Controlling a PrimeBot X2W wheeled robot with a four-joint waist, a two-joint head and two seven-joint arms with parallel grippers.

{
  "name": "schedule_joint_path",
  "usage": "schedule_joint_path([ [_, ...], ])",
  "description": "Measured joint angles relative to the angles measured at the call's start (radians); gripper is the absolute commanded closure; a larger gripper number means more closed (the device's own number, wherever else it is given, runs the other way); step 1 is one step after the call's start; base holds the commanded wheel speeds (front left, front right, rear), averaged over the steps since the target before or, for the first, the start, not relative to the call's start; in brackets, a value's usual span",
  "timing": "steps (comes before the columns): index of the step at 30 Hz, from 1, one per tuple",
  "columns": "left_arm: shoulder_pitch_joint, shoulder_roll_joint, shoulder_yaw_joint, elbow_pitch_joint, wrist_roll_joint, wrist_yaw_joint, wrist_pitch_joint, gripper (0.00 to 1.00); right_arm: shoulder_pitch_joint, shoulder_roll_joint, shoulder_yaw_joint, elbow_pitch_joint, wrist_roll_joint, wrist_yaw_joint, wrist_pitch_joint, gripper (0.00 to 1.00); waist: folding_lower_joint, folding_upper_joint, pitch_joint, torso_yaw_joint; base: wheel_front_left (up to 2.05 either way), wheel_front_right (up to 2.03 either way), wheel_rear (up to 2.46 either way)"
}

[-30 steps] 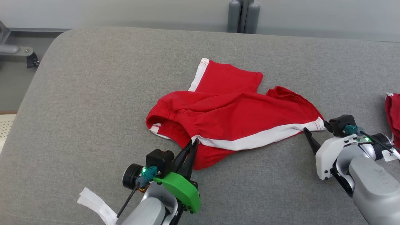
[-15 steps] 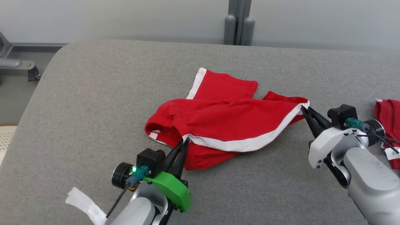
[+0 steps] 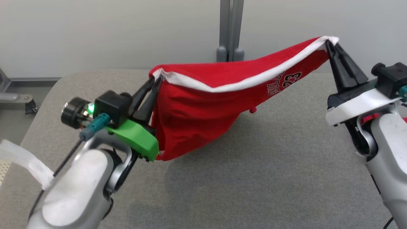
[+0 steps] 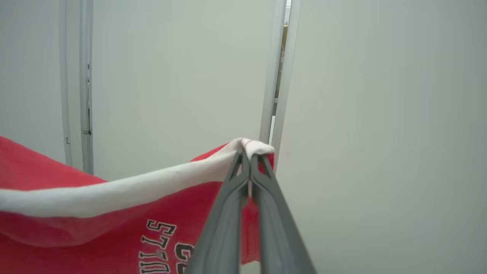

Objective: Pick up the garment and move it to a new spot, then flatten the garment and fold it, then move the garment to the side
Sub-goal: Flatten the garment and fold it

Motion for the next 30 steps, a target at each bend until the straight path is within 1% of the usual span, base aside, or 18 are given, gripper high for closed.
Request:
schedule_joint_path([
  [3, -0.084, 0.02, 0.021, -0.046, -0.013, -0.024, 0.046, 1.0, -0.001, 0.02, -0.078, -0.08, -0.052, 0.0, 0.005, 1.0, 0.0, 0.0, -0.019, -0.006, 0.0, 0.0, 0.0],
  [7, -0.195, 0.038, 0.059, -0.108, -0.035, -0.056, 0.076, 1.0, -0.003, 0.063, -0.146, -0.209, -0.117, 0.0, 0.071, 1.0, 0.0, 0.0, -0.041, -0.017, 0.0, 0.0, 0.0],
  [9, -0.237, 0.045, 0.073, -0.132, -0.038, -0.062, 0.084, 1.0, -0.007, 0.081, -0.183, -0.266, -0.147, 0.0, 0.103, 1.0, 0.0, 0.0, -0.047, -0.027, 0.0, 0.0, 0.0],
  [13, -0.288, 0.043, 0.086, -0.172, -0.046, -0.063, 0.11, 1.0, -0.013, 0.119, -0.259, -0.407, -0.188, 0.0, 0.178, 1.0, 0.0, 0.0, -0.06, -0.043, 0.0, 0.0, 0.0],
  [17, -0.291, 0.038, 0.095, -0.22, -0.076, -0.045, 0.139, 1.0, 0.005, 0.151, -0.286, -0.533, -0.189, 0.0, 0.272, 1.0, 0.0, 0.0, -0.065, -0.059, 0.0, 0.0, 0.0],
  [19, -0.284, 0.043, 0.097, -0.244, -0.08, -0.037, 0.149, 1.0, 0.025, 0.152, -0.296, -0.58, -0.193, 0.0, 0.316, 1.0, 0.0, 0.0, -0.061, -0.067, 0.0, 0.0, 0.0],
  [22, -0.267, 0.057, 0.103, -0.258, -0.084, -0.028, 0.16, 1.0, 0.031, 0.144, -0.302, -0.617, -0.193, 0.0, 0.36, 1.0, 0.0, 0.0, -0.046, -0.074, 0.0, 0.0, 0.0],
  [25, -0.256, 0.067, 0.111, -0.253, -0.092, -0.022, 0.165, 1.0, 0.028, 0.139, -0.302, -0.614, -0.193, 0.0, 0.385, 1.0, 0.0, 0.0, -0.023, -0.083, 0.0, 0.0, 0.0],
  [27, -0.254, 0.061, 0.117, -0.236, -0.116, -0.022, 0.17, 1.0, 0.014, 0.143, -0.298, -0.581, -0.172, 0.0, 0.4, 1.0, 0.0, 0.0, -0.004, -0.09, 0.0, 0.0, 0.0],
  [28, -0.255, 0.053, 0.122, -0.218, -0.133, -0.023, 0.169, 1.0, 0.0, 0.147, -0.294, -0.551, -0.148, 0.0, 0.411, 1.0, 0.0, 0.0, 0.007, -0.094, 0.0, 0.0, 0.0],
  [30, -0.268, 0.059, 0.124, -0.176, -0.128, -0.036, 0.164, 1.0, -0.042, 0.156, -0.288, -0.486, -0.081, 0.0, 0.427, 1.0, 0.0, 0.0, 0.032, -0.101, 0.0, 0.0, 0.0],
])
